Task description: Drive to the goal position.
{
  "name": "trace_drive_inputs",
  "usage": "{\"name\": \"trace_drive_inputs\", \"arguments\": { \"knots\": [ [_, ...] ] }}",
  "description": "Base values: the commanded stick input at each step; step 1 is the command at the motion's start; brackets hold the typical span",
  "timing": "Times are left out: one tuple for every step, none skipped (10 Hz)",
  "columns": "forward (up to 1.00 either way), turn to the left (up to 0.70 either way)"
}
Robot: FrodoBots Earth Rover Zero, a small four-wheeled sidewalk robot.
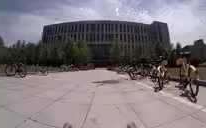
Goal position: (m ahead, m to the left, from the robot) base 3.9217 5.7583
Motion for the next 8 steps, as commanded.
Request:
{"name": "trace_drive_inputs", "arguments": {
  "knots": [
    [0.45, 0.00],
    [0.45, 0.00],
    [0.45, 0.00],
    [0.45, 0.00],
    [0.45, 0.00],
    [0.45, 0.00],
    [0.45, 0.00],
    [0.45, 0.00]
  ]
}}
